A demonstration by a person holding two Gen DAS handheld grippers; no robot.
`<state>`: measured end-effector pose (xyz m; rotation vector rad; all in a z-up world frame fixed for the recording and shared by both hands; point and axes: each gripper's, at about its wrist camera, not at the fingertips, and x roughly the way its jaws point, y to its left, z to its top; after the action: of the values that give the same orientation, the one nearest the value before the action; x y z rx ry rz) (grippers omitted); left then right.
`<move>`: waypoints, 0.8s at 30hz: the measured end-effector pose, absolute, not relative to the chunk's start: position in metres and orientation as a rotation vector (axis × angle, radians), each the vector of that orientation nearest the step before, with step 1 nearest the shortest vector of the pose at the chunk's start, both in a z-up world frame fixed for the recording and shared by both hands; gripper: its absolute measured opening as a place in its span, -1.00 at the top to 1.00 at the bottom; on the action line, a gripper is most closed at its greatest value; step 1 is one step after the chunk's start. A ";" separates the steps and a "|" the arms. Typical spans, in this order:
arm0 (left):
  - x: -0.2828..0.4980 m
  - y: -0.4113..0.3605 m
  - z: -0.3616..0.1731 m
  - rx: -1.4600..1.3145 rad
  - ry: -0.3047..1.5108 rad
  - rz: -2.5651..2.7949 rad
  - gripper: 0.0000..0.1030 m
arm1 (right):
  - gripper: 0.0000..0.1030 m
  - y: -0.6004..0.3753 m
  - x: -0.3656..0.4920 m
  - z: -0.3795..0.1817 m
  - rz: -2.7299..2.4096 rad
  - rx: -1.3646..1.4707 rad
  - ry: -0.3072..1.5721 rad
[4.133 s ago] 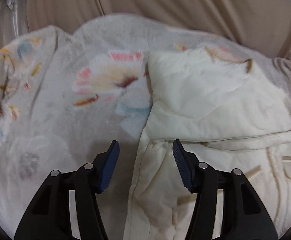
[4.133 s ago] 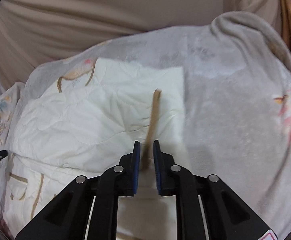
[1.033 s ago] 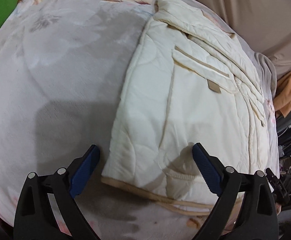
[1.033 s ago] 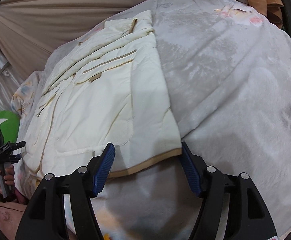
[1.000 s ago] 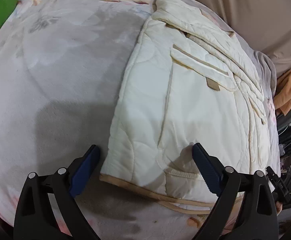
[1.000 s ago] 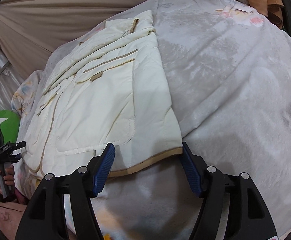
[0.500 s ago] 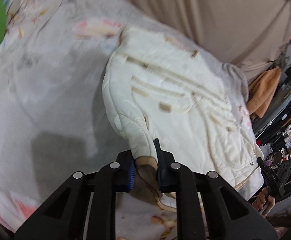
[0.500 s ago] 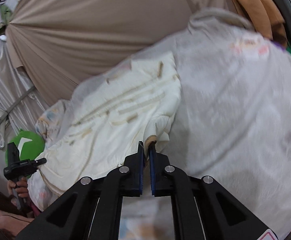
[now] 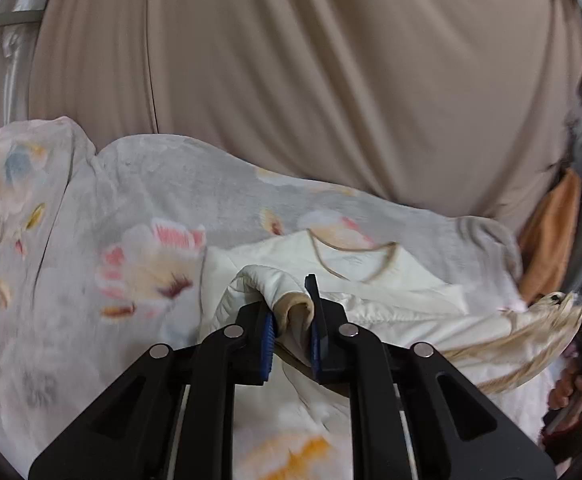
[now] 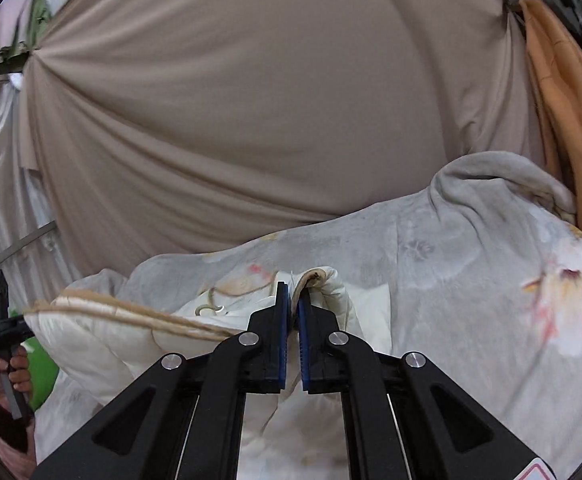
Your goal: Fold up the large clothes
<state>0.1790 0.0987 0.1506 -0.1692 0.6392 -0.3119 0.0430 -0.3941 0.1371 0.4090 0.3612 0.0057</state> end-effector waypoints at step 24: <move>0.260 0.120 0.111 -0.255 0.498 -0.261 -0.62 | -0.15 -0.427 0.151 0.082 -0.073 0.405 0.393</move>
<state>0.2597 0.1196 0.1109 -0.2548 0.4983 -0.2609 0.1505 -0.4268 0.0822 0.4052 0.3929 -0.0734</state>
